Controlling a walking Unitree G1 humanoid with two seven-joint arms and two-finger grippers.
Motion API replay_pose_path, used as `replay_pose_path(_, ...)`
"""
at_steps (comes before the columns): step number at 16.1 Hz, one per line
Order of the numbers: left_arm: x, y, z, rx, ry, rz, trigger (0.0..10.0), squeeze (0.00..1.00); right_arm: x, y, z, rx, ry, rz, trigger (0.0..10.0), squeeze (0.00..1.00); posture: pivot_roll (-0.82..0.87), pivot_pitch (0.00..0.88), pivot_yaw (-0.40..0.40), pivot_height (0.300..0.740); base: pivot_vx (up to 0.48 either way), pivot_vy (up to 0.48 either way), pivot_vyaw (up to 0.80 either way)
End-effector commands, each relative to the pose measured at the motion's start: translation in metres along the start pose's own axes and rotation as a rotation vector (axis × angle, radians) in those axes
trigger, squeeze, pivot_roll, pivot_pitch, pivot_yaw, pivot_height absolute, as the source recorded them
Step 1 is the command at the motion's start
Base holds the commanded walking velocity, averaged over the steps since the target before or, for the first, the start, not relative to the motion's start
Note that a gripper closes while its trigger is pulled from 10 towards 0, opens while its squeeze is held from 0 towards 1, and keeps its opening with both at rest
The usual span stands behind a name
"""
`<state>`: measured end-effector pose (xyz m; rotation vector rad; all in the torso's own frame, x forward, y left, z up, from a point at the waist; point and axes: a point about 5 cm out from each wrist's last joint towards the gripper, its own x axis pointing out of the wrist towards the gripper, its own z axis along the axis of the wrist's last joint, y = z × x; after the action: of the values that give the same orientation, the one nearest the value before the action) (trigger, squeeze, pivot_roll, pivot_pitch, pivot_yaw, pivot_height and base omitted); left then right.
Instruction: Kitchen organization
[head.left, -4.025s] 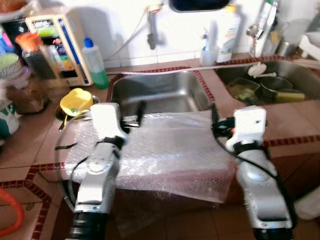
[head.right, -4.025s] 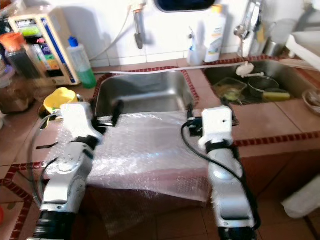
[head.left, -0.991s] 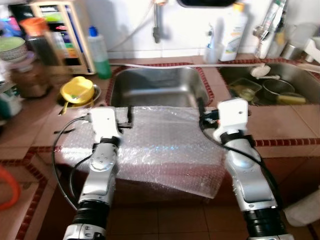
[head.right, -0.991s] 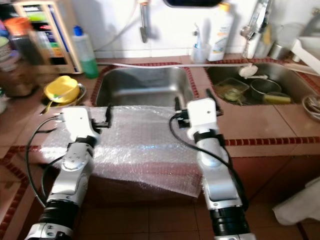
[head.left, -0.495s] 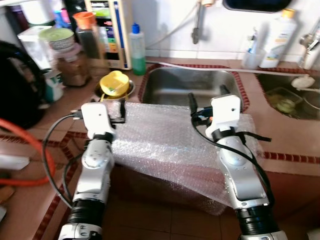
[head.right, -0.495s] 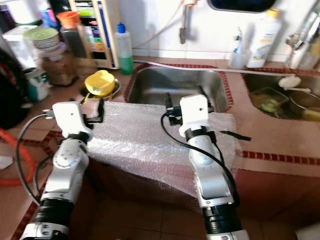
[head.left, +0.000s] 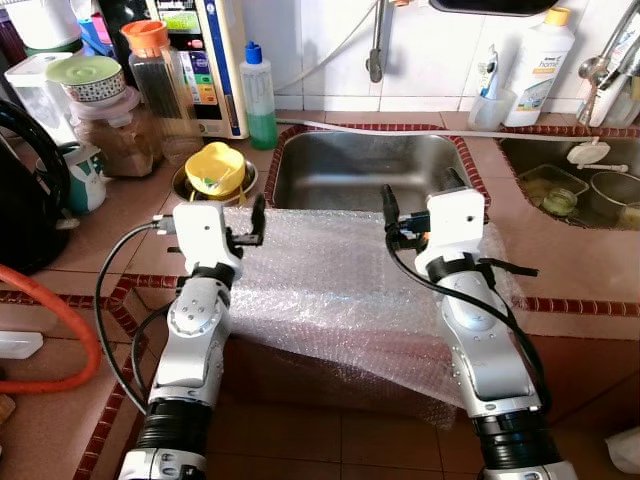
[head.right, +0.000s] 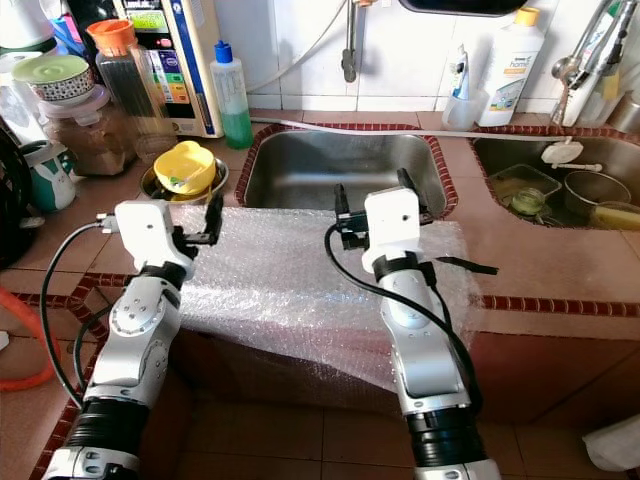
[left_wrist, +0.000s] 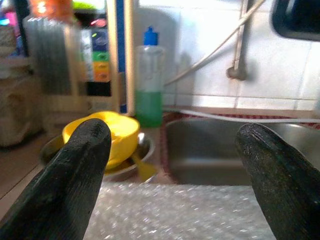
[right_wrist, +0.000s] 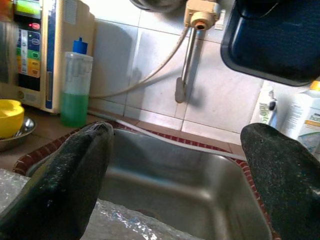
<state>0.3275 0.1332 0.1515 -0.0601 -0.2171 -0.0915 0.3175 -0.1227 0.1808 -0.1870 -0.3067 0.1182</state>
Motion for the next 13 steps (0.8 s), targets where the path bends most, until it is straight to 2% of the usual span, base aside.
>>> replay_pose_path(1, -0.0003, -0.0007, 0.002, -0.004, -0.009, -0.004, 10.0, 0.0, 0.0036, -0.0029, 0.0078, -0.008, -0.03, -0.01, 10.0, 0.0, -0.01, 0.0, 0.028, 0.74, 0.0, 0.0, 0.0)
replay_pose_path(8, -0.0014, -0.0026, 0.0014, -0.017, -0.009, -0.02, 10.0, 0.0, 0.0015, -0.0029, 0.0071, -0.018, -0.031, -0.012, 10.0, 0.0, -0.02, 0.0, 0.033, 0.74, 0.0, 0.0, 0.0)
replay_pose_path(13, -0.0018, -0.0038, 0.0011, -0.018, -0.014, -0.023, 10.0, 0.0, 0.0009, -0.0032, 0.0071, -0.022, -0.03, -0.013, 10.0, 0.0, -0.03, 0.0, 0.035, 0.74, 0.295, 0.0, 0.0)
